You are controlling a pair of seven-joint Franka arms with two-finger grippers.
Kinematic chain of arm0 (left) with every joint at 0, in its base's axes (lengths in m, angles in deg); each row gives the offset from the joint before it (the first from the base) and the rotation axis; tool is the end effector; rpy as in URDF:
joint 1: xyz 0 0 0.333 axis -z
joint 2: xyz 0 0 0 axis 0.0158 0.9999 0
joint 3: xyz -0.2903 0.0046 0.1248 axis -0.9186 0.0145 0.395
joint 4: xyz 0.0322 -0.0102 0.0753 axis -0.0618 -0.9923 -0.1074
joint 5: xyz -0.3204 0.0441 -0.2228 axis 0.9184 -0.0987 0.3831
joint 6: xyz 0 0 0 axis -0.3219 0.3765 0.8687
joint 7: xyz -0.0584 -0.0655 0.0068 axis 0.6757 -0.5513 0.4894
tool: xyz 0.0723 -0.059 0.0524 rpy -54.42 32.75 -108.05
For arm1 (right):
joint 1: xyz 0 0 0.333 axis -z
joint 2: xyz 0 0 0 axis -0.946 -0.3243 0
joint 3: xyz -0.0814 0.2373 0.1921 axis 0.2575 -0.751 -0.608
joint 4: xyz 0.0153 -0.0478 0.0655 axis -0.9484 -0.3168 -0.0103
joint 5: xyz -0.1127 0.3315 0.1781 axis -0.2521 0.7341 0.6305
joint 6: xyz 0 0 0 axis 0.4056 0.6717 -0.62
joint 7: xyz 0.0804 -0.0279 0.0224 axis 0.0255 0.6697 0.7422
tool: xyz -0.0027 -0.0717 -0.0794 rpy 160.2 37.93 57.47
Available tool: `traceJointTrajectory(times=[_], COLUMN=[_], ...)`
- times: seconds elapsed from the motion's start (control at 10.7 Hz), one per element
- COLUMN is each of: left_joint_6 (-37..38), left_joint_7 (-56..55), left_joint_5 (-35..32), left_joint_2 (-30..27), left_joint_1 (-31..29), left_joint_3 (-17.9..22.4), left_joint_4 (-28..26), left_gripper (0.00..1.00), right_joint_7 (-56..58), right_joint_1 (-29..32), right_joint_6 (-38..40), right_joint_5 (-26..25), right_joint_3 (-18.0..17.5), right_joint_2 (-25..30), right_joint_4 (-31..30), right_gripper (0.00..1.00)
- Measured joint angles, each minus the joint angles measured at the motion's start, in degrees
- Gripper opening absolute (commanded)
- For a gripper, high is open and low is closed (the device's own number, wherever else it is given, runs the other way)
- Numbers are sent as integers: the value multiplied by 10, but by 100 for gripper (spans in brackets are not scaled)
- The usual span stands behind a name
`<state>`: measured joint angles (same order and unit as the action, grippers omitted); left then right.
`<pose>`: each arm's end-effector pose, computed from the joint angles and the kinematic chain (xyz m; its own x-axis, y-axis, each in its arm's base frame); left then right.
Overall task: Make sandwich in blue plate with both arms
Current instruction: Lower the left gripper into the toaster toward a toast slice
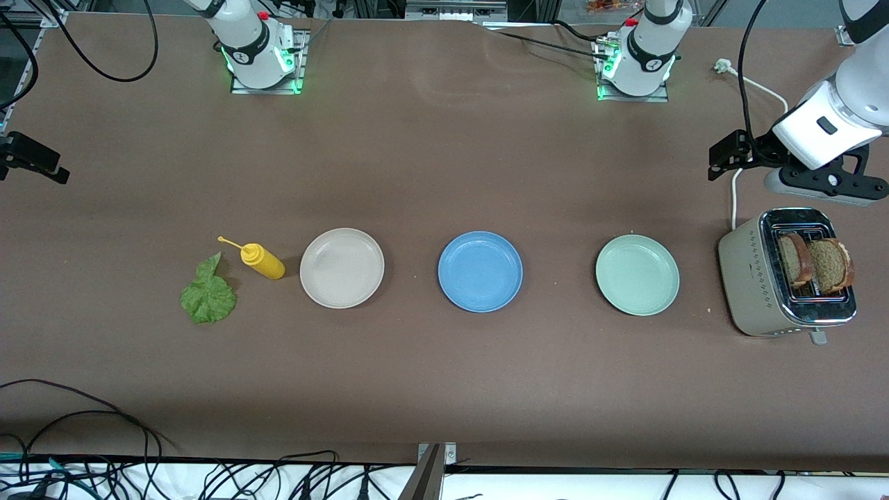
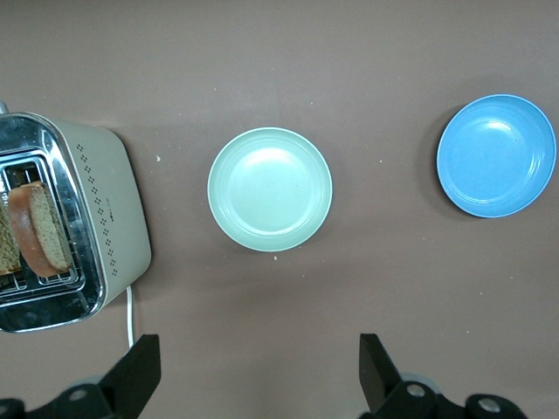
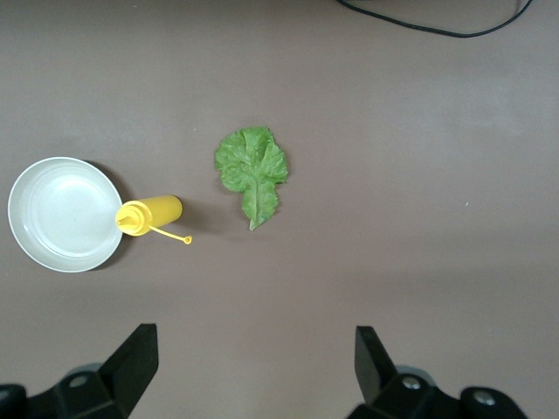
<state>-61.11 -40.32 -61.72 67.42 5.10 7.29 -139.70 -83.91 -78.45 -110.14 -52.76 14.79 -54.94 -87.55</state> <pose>0.5553 -0.0559 0.5903 0.9880 -0.1470 -0.0472 -0.1456 -0.9888 0.0325 0.5660 -0.0762 0.6125 0.9982 -0.0568 0.0186 -0.0567 -0.9984 -0.0047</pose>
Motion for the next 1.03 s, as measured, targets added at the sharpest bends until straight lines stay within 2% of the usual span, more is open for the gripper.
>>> traceJointTrajectory(times=[0.65, 0.84, 1.03], left_joint_6=[-1, -9, -14], left_joint_7=[2, 4, 6], left_joint_5=[-15, -36, -83], left_joint_2=[17, 49, 103], left_joint_1=[-21, -45, -62], left_joint_3=[1, 2, 2], left_joint_4=[0, 12, 56], left_gripper=[100, 100, 100], right_joint_7=[0, 0, 0], right_joint_1=[1, 2, 2], right_joint_6=[0, 0, 0], right_joint_5=[0, 0, 0], right_joint_3=[1, 1, 1], right_joint_2=[0, 0, 0], right_joint_4=[1, 1, 1], right_gripper=[100, 100, 100])
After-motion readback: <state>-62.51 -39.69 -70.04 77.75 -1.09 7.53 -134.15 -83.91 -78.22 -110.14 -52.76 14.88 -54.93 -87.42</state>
